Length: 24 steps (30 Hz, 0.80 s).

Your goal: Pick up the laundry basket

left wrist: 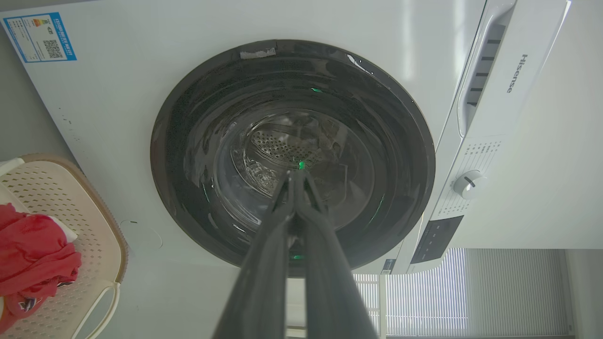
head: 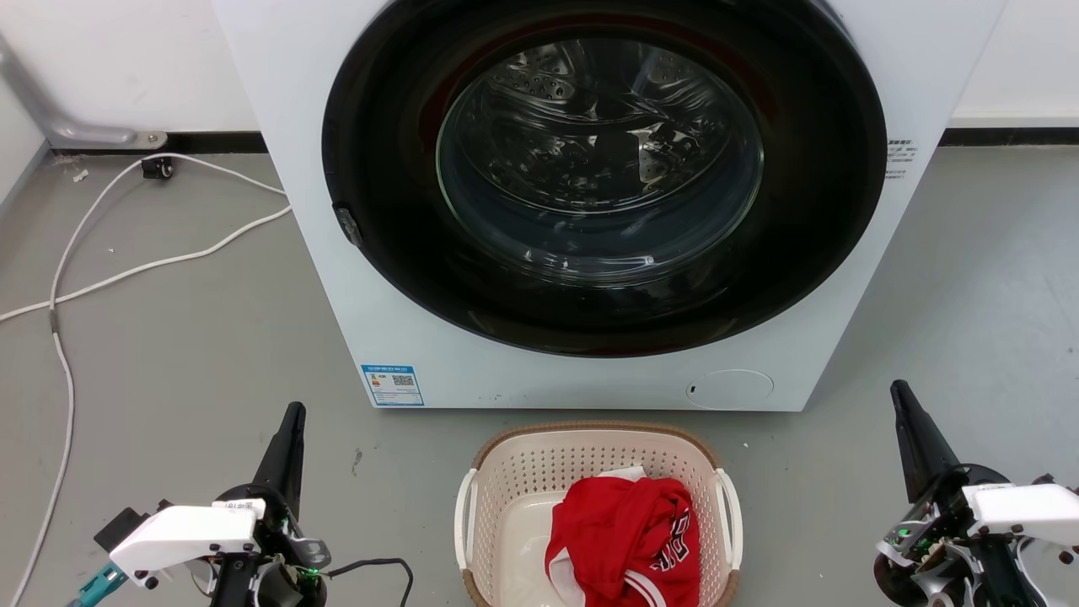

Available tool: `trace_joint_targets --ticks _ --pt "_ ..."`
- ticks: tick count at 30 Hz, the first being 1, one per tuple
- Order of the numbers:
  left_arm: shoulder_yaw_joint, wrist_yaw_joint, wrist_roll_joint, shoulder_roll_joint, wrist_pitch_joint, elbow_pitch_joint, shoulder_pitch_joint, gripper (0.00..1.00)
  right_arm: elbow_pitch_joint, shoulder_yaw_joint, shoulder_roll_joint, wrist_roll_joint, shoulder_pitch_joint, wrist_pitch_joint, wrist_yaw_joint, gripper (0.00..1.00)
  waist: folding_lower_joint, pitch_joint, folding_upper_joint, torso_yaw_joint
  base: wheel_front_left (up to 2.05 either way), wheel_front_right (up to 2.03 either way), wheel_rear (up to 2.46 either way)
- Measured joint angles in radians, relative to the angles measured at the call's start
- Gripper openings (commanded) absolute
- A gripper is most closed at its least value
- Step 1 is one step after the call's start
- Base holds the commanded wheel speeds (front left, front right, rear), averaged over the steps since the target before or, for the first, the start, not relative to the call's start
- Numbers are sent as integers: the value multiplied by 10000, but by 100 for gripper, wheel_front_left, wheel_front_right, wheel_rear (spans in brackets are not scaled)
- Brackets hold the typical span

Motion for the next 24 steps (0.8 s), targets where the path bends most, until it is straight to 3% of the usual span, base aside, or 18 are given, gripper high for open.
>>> trace_joint_targets --ticks 18,19,24 --pt "29 -2 17 -25 13 0 -1 0 2 -10 6 -2 0 2 0 0 0 0 0 0 0 0 0" --pt "31 0 23 -25 15 0 -1 100 2 -10 6 -2 0 2 0 100 0 0 0 0 0 0 0" --pt "-59 15 2 -100 -52 299 320 100 261 13 35 -2 335 -48 -2 100 0 0 0 0 0 0 0"
